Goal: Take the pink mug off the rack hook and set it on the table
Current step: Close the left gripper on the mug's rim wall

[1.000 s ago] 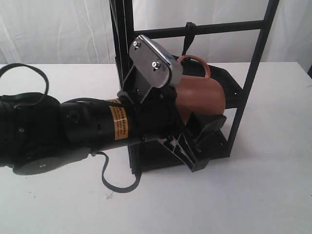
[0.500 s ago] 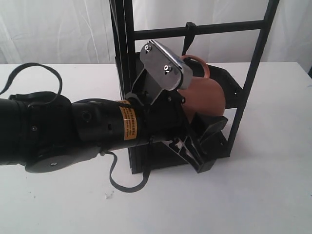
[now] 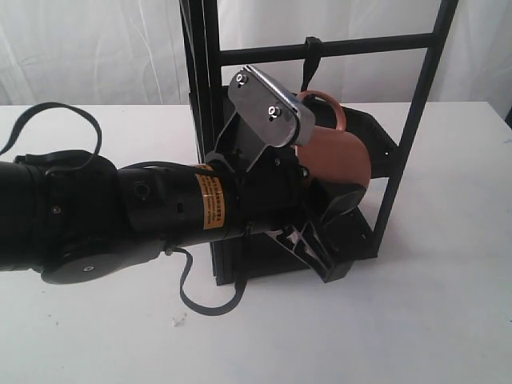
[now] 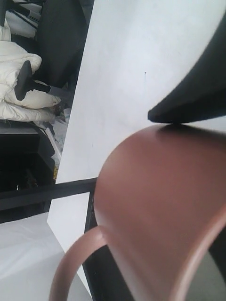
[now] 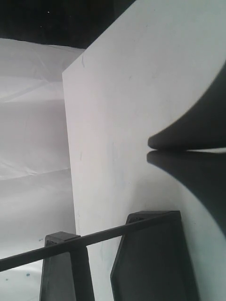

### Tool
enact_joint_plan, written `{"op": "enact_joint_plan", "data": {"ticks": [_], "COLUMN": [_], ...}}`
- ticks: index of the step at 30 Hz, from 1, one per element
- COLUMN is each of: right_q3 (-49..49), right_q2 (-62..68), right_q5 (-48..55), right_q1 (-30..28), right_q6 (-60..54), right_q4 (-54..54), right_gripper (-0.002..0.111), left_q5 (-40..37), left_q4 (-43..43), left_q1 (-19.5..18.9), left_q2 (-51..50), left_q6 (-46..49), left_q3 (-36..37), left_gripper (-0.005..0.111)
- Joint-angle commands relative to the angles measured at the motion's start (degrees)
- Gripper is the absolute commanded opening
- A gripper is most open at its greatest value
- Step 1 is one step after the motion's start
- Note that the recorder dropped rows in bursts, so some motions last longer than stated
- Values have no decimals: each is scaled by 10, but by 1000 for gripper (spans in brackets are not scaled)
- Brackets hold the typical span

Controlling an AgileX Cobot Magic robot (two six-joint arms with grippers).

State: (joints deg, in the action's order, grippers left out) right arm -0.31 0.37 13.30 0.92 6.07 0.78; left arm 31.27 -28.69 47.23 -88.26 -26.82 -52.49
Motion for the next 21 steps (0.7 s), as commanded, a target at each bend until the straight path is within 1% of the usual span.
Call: {"op": "enact_joint_plan", "data": {"ticks": [1, 5, 8, 21], "right_q3": [3, 3, 3, 3], "right_q2": [-4, -4, -4, -4], "right_q5": [-7, -7, -6, -7], "right_q1": [-2, -2, -2, -2], "right_q6": [1, 1, 1, 1], "right_q4": [-3, -3, -3, -3], "right_gripper": [0, 0, 0, 0], "left_q5": [11, 15, 16, 16], "left_q4": [3, 20, 35, 41], "left_q1": [2, 2, 2, 2], "left_q2": [4, 20, 30, 35], "left_q6": [12, 28, 60, 64], "left_q3": [-2, -2, -2, -2], "left_gripper": [0, 0, 0, 0]}}
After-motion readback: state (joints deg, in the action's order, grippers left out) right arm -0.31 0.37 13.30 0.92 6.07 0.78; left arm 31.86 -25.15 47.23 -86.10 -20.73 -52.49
